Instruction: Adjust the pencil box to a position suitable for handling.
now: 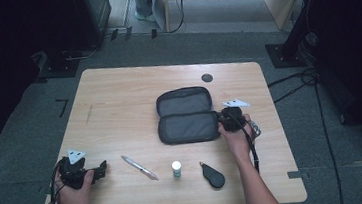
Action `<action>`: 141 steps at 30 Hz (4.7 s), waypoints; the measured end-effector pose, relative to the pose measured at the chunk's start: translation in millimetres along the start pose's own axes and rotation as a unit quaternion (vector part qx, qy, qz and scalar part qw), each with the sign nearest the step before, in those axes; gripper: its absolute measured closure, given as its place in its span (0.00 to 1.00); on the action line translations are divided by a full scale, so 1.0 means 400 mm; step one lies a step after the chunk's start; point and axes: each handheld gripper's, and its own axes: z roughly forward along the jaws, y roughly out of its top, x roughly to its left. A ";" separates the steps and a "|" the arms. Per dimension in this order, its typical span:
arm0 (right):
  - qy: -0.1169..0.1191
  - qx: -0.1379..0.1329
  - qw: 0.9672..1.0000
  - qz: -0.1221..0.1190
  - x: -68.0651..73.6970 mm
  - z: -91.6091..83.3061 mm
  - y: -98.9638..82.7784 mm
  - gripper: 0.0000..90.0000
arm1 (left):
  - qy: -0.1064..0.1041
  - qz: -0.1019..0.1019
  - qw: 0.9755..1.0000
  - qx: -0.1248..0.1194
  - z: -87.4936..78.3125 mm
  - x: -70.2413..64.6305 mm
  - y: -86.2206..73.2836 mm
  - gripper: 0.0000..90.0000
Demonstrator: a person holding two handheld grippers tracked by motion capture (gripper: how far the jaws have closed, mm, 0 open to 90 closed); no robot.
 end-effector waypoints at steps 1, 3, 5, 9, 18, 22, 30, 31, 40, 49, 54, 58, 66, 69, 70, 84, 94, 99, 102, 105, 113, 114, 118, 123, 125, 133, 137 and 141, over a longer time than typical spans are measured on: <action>-0.006 -0.001 1.000 0.009 -0.006 -0.004 -0.005 1.00 | 0.000 0.000 1.000 0.000 0.000 0.000 0.000 0.00; -0.011 -0.002 1.000 0.015 -0.011 -0.009 -0.009 1.00 | 0.000 0.000 1.000 0.000 0.000 0.000 0.000 0.00; -0.020 -0.007 1.000 0.023 -0.017 -0.023 -0.023 1.00 | 0.000 0.000 1.000 0.000 0.000 0.000 0.000 0.00; -0.025 -0.014 0.999 0.040 -0.006 -0.032 -0.040 1.00 | 0.000 0.000 1.000 0.000 0.000 0.000 0.000 0.00; 0.000 -0.011 0.999 0.035 0.060 -0.040 -0.048 1.00 | 0.000 0.000 1.000 0.000 0.000 0.000 0.000 0.00; 0.030 -0.009 0.999 0.023 0.098 -0.038 -0.049 0.99 | 0.000 0.000 1.000 0.000 0.000 0.000 0.000 0.00; 0.073 -0.007 0.997 -0.012 0.145 -0.032 -0.048 0.95 | 0.000 0.000 1.000 0.001 0.000 0.000 0.000 0.00; 0.078 -0.006 0.997 -0.017 0.151 -0.031 -0.048 0.93 | 0.000 0.000 1.000 0.000 0.000 0.000 0.000 0.00; 0.133 0.006 0.990 -0.048 0.185 -0.025 -0.035 0.83 | 0.000 0.000 1.000 0.000 0.000 0.000 0.000 0.00; 0.125 -0.026 0.990 -0.059 0.154 -0.027 0.040 0.76 | 0.000 0.000 1.000 0.000 0.000 0.000 0.000 0.00; 0.057 -0.030 0.997 -0.040 0.112 0.036 0.116 0.73 | 0.000 0.000 1.000 0.000 0.000 0.000 0.000 0.00; 0.002 -0.022 0.997 -0.068 0.111 0.086 0.146 0.68 | 0.000 0.000 1.000 0.000 0.000 0.000 0.000 0.00; -0.033 0.023 0.996 -0.080 0.116 0.149 0.146 0.75 | 0.000 -0.001 1.000 0.000 0.000 0.000 0.000 0.00; -0.030 0.027 0.996 -0.073 0.105 0.147 0.136 0.74 | 0.000 -0.001 1.000 0.000 0.000 0.000 0.000 0.00; -0.030 0.030 0.997 -0.067 0.095 0.143 0.128 0.72 | 0.000 -0.001 1.000 0.000 0.000 0.000 0.000 0.00; -0.012 0.065 0.996 -0.063 0.061 0.073 0.034 0.59 | 0.000 -0.001 1.000 0.000 0.000 0.000 0.000 0.00; 0.020 0.026 0.998 -0.062 0.063 0.006 -0.013 0.53 | 0.000 0.000 1.000 0.000 0.000 0.000 0.000 0.00; 0.042 -0.001 0.997 -0.068 0.056 -0.023 -0.009 0.53 | 0.000 -0.001 1.000 0.000 0.000 0.000 0.000 0.00; 0.090 -0.014 0.992 -0.091 0.063 -0.046 -0.011 0.54 | 0.000 0.000 1.000 0.000 0.000 0.000 0.000 0.00; 0.118 -0.012 0.986 -0.113 0.073 -0.050 -0.017 0.54 | 0.000 0.000 1.000 0.000 0.000 0.000 0.000 0.00; 0.167 -0.003 0.973 -0.159 0.092 -0.052 -0.041 0.55 | 0.000 0.000 1.000 0.000 0.000 0.000 0.000 0.00; 0.166 -0.007 0.973 -0.159 0.090 -0.054 -0.042 0.55 | 0.000 0.000 1.000 0.000 0.000 0.000 0.000 0.00; 0.176 -0.011 0.971 -0.161 0.077 -0.069 -0.041 0.55 | 0.000 0.000 1.000 0.000 0.000 0.000 0.000 0.00; 0.207 0.003 0.962 -0.179 0.082 -0.071 -0.051 0.54 | 0.000 0.000 1.000 0.000 0.000 0.000 0.000 0.00; 0.212 0.006 0.960 -0.184 0.084 -0.065 -0.056 0.53 | 0.000 0.000 1.000 0.000 0.000 0.000 0.000 0.00; 0.180 0.013 0.965 -0.188 0.095 -0.058 -0.060 0.74 | 0.000 0.000 1.000 0.000 0.000 0.000 0.000 0.00; 0.166 0.019 0.967 -0.193 0.115 -0.052 -0.058 0.87 | 0.000 0.000 1.000 0.000 0.000 0.000 0.000 0.00; 0.165 0.017 0.968 -0.190 0.134 -0.044 -0.054 0.92 | 0.000 0.000 1.000 0.000 0.000 0.000 0.000 0.00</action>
